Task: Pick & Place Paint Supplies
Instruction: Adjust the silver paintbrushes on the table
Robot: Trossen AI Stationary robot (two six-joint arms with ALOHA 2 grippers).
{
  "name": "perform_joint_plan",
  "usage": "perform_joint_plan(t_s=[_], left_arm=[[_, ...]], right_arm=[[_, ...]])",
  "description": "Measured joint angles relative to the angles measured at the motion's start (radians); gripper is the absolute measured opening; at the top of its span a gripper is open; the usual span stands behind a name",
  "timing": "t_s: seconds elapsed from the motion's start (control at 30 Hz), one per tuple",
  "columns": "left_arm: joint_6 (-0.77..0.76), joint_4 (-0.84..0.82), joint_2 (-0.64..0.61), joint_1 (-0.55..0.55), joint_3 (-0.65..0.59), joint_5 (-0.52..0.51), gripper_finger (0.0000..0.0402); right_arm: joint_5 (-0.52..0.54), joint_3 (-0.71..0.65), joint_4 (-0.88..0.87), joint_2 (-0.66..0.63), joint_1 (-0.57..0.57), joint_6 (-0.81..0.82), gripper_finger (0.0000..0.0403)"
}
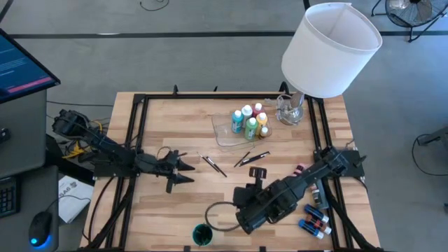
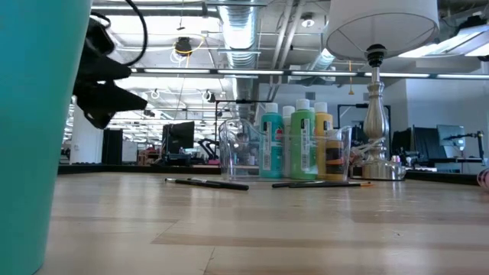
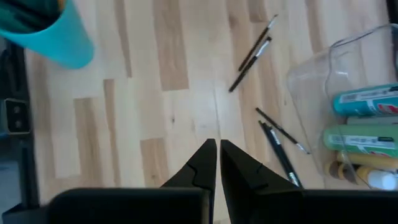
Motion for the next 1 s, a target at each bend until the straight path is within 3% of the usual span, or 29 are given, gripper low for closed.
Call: perform_joint_plan(t_s=[0.13, 0.2, 0.47, 0.6, 0.83, 1.0], left_arm=[[-0.001, -0.005, 0.0, 0.121, 0.002, 0.215, 0.0163], [0.018, -0.009, 0.0, 0.155, 0.002, 0.275, 0.0163], [0.098, 0.01, 0.0, 0.237, 0.002, 0.316, 0.0163], [0.084, 0.017, 0.0, 0.286, 0.004, 0.343, 0.0163], [0.071, 0.017, 0.0, 0.261, 0.004, 0.35, 0.0163], [0.074, 0.015, 0.0, 0.226, 0.004, 0.338, 0.0163]], right_arm=[[-0.002, 0.0, 0.0, 0.0, -0.05, -0.025, 0.0014], [-0.012, 0.0, -0.001, 0.0, -0.077, -0.047, 0.0014], [-0.011, -0.023, 0.0, 0.0, -0.134, -0.126, 0.0014], [0.055, -0.107, -0.001, 0.0, -0.123, -0.11, 0.0014], [0.289, -0.428, 0.015, -0.07, -0.076, 0.118, 0.0014], [0.483, -0.757, 0.067, -0.244, -0.025, 0.482, 0.0014]])
